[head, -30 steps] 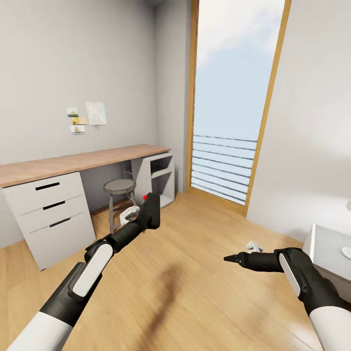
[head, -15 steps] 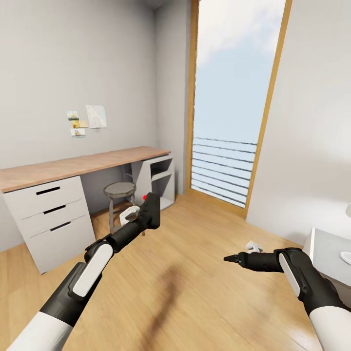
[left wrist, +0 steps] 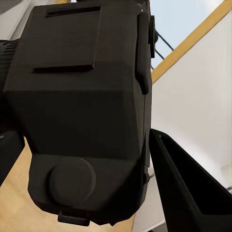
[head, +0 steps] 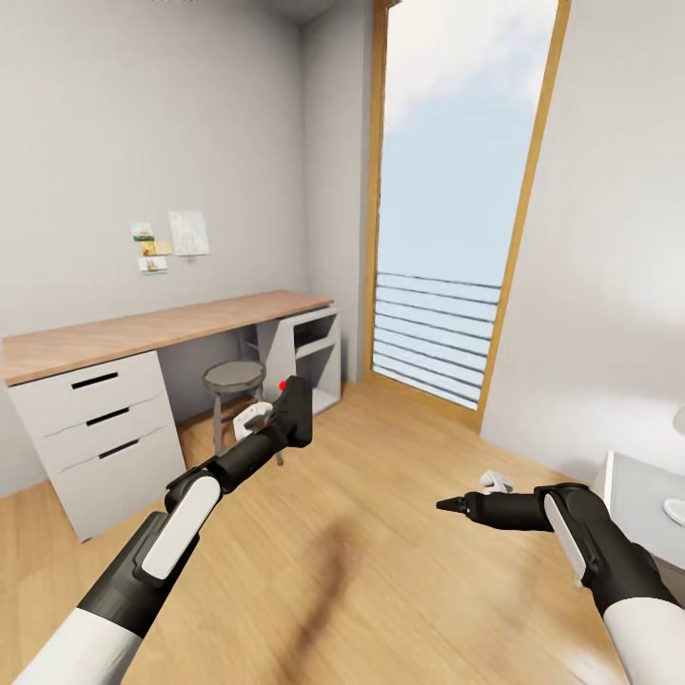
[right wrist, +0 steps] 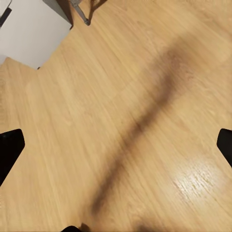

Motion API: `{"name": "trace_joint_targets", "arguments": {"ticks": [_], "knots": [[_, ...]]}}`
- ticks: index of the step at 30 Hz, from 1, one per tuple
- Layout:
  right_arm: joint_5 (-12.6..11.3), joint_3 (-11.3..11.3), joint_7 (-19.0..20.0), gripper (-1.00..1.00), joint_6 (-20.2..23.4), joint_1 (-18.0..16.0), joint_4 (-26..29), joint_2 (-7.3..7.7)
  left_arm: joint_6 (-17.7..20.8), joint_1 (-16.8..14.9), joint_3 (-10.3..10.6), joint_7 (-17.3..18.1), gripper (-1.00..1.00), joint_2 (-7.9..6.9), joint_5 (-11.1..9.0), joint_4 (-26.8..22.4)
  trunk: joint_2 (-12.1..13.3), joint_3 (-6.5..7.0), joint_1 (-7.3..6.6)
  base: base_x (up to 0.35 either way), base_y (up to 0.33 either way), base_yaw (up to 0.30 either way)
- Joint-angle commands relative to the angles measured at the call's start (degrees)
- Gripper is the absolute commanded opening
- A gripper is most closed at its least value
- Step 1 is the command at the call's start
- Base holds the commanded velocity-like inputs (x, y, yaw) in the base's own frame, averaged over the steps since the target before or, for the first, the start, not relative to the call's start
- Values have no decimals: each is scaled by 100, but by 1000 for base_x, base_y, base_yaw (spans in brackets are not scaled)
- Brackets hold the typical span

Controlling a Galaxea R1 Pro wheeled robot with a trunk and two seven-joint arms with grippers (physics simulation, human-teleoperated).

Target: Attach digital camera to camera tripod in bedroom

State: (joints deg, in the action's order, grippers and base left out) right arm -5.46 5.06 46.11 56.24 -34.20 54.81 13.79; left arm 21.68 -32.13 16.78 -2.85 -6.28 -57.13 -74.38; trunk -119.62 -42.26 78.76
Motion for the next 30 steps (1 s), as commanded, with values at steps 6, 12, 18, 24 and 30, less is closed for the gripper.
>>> {"name": "trace_joint_targets", "arguments": {"ticks": [6, 12, 18, 24, 30], "knots": [[-51, 10, -23, 100, 45, -2, 2, 0, 12, -4, 10, -15, -100, -5, -44, -6, 239, 102, -133, 0, 0, 0], [-51, 9, -23, 100, 45, -3, 3, 0, 12, -4, 9, -14, -100, -5, -44, -6, 480, 210, -265, 0, 0, 0], [-55, 9, -23, 100, 46, -3, 2, 0, 12, -4, 9, -17, -100, -5, -44, -6, 721, 317, -397, 0, 0, 0], [-82, 11, -23, 100, 45, -4, 3, 0, 4, -4, 6, -6, -100, -5, -44, 4, 961, 425, -529, 0, 0, 0], [-86, 5, -23, 100, 45, -3, 3, 0, 2, -4, 7, -5, -100, -5, -44, 6, 1202, 533, -660, 0, 0, 0]]}}
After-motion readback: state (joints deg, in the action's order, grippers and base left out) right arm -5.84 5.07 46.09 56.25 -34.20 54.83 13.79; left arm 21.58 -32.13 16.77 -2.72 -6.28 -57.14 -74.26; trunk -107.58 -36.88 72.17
